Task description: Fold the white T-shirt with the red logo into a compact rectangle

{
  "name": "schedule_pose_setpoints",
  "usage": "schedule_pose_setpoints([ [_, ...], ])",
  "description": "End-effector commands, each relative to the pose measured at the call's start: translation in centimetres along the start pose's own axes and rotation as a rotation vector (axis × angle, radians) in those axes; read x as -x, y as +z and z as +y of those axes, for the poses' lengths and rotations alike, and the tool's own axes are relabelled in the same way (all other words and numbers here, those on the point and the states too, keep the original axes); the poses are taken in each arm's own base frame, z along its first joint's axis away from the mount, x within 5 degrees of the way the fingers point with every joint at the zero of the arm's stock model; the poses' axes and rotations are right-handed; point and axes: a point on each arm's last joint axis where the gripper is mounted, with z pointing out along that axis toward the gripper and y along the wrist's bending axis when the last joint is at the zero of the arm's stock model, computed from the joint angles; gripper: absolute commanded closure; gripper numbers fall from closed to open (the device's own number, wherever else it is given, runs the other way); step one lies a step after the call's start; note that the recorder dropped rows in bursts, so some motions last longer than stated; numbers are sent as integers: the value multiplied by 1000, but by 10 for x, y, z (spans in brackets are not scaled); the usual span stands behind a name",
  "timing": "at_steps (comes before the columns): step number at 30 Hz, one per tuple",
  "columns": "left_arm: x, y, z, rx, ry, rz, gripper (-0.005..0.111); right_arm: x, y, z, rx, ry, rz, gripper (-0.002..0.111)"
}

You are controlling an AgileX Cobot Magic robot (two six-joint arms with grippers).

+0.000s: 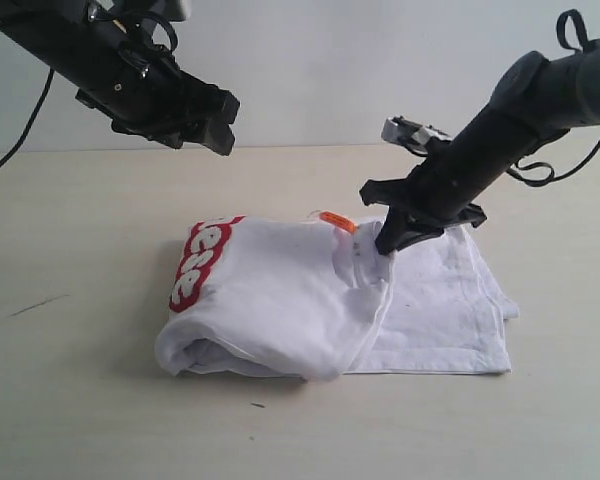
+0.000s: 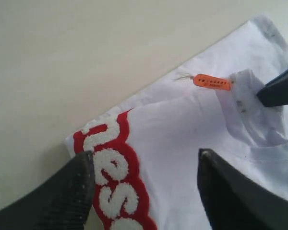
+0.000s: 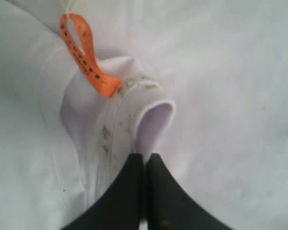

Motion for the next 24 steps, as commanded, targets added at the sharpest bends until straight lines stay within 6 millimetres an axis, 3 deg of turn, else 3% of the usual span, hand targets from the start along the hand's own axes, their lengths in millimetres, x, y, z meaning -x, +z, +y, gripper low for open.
schedule_pose_setpoints([
  [1,-1,-2,2,11,-2,0,46,9,-35,14,-68,-84,-106,108],
  [7,-1,-2,2,12,-1,0,46,11,-91,34,-172,-135,-247,108],
  [12,-1,-2,2,12,-1,0,46,6,-124,36,-335,-127,-289,108],
  [24,-2,-1,2,10,5,12,46,-8,-145,-8,-876,-12,-145,108],
])
